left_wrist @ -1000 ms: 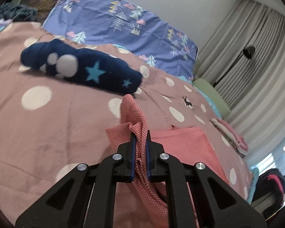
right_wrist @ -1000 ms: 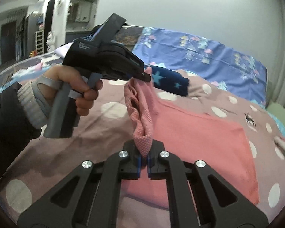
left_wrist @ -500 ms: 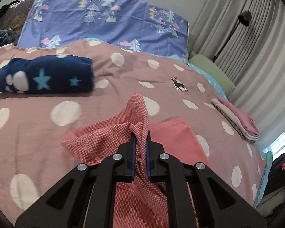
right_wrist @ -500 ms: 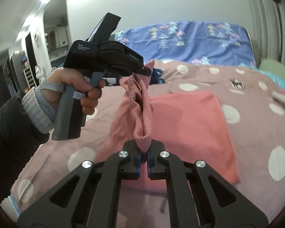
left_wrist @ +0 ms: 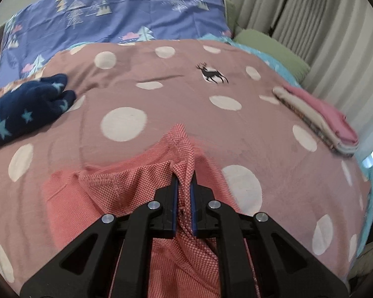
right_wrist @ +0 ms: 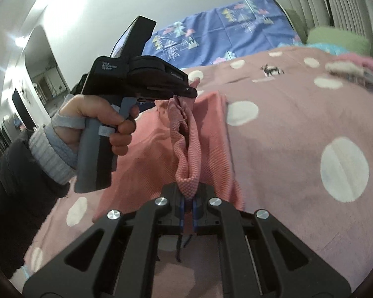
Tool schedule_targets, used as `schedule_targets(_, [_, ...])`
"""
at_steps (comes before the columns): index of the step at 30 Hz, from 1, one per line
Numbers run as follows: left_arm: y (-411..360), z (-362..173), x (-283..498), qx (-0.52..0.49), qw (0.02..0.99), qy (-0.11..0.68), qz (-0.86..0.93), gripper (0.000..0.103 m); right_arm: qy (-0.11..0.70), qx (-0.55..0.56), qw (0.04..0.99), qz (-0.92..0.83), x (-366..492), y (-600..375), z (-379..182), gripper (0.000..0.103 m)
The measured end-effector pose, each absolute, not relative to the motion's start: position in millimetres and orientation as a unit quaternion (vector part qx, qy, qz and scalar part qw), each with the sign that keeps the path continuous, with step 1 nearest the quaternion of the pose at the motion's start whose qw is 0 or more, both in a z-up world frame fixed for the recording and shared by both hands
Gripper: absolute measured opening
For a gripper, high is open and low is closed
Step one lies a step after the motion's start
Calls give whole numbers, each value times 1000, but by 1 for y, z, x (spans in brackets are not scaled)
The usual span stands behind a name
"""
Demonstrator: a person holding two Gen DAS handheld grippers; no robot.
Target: Fold small clothes
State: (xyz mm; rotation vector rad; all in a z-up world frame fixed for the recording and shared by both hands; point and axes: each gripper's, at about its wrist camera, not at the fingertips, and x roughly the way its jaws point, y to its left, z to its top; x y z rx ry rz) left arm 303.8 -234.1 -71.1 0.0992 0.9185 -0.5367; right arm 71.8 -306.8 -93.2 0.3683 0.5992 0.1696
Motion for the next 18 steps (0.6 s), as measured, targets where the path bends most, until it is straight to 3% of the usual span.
schedule_targets(9, [-266,-90,304,100,860,440,-240,11,309,233,917,96,78,-328,-106,4])
schedule_targets(13, [-258,-79,292,92,882,405,-222,41,329,274,897,111,84,-341,-119,5])
schedule_targets(18, [-228,-43,236,93,913,340,-208,55,336,319,876,137,86,-352,-129,5])
